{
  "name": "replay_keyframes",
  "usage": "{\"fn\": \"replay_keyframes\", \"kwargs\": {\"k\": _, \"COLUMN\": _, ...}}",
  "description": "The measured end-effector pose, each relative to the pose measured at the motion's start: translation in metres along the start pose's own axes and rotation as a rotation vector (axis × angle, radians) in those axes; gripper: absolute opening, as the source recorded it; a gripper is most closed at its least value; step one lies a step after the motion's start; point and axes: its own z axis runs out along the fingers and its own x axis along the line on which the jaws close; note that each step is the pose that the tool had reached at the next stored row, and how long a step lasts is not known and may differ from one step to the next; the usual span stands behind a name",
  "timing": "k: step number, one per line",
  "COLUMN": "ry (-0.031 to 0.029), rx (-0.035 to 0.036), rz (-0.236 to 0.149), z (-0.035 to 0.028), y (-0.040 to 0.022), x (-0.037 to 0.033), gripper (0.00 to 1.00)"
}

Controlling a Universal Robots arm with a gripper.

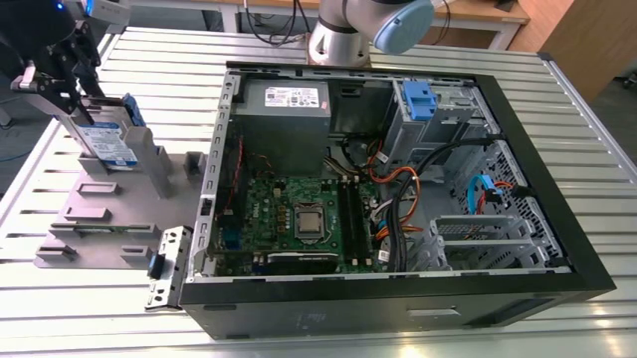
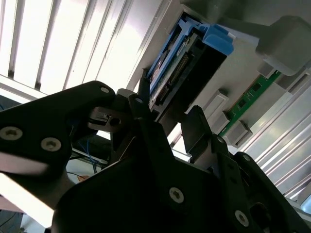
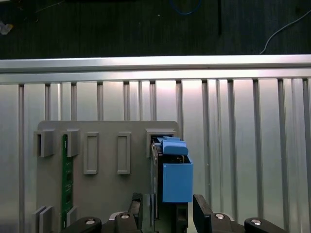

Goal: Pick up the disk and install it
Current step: 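Pick up the disk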

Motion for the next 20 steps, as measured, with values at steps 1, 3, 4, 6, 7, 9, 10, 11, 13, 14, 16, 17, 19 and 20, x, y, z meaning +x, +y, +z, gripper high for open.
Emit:
{"fn": "replay_keyframes", "kwargs": {"k": 1, "ry": 0.0000, "rx": 0.0000, "rz": 0.000, "z": 0.0000, "y": 0.0000, "x": 0.0000, "gripper": 0.53}}
{"fn": "replay_keyframes", "kwargs": {"k": 3, "ry": 0.0000, "rx": 0.0000, "rz": 0.000, "z": -0.0001, "y": 0.0000, "x": 0.0000, "gripper": 0.53}}
{"fn": "replay_keyframes", "kwargs": {"k": 4, "ry": 0.0001, "rx": -0.0001, "rz": 0.000, "z": -0.0002, "y": 0.0000, "x": -0.0001, "gripper": 0.53}}
{"fn": "replay_keyframes", "kwargs": {"k": 6, "ry": 0.0001, "rx": -0.0001, "rz": 0.000, "z": -0.0002, "y": 0.0001, "x": -0.0006, "gripper": 0.53}}
{"fn": "replay_keyframes", "kwargs": {"k": 7, "ry": 0.0000, "rx": 0.0000, "rz": 0.000, "z": -0.0001, "y": 0.0001, "x": -0.0009, "gripper": 0.53}}
{"fn": "replay_keyframes", "kwargs": {"k": 9, "ry": 0.0000, "rx": -0.0001, "rz": 0.000, "z": 0.0000, "y": 0.0001, "x": -0.0011, "gripper": 0.53}}
{"fn": "replay_keyframes", "kwargs": {"k": 10, "ry": 0.0000, "rx": 0.0000, "rz": 0.000, "z": 0.0000, "y": 0.0001, "x": -0.0011, "gripper": 0.53}}
{"fn": "replay_keyframes", "kwargs": {"k": 11, "ry": 0.0000, "rx": -0.0001, "rz": 0.000, "z": 0.0000, "y": 0.0001, "x": -0.0012, "gripper": 0.53}}
{"fn": "replay_keyframes", "kwargs": {"k": 13, "ry": 0.0000, "rx": -0.0001, "rz": 0.000, "z": 0.0000, "y": 0.0001, "x": -0.0013, "gripper": 0.53}}
{"fn": "replay_keyframes", "kwargs": {"k": 14, "ry": 0.0000, "rx": 0.0000, "rz": 0.000, "z": 0.0000, "y": 0.0001, "x": -0.0013, "gripper": 0.53}}
{"fn": "replay_keyframes", "kwargs": {"k": 16, "ry": 0.0000, "rx": -0.0001, "rz": 0.000, "z": 0.0000, "y": 0.0001, "x": -0.0013, "gripper": 0.53}}
{"fn": "replay_keyframes", "kwargs": {"k": 17, "ry": -0.0001, "rx": -0.0001, "rz": 0.000, "z": 0.0000, "y": 0.0001, "x": -0.0014, "gripper": 0.52}}
{"fn": "replay_keyframes", "kwargs": {"k": 19, "ry": 0.0000, "rx": -0.0001, "rz": 0.000, "z": 0.0000, "y": 0.0001, "x": -0.0014, "gripper": 0.52}}
{"fn": "replay_keyframes", "kwargs": {"k": 20, "ry": 0.0000, "rx": -0.0001, "rz": 0.000, "z": 0.0000, "y": 0.0001, "x": -0.0015, "gripper": 0.45}}
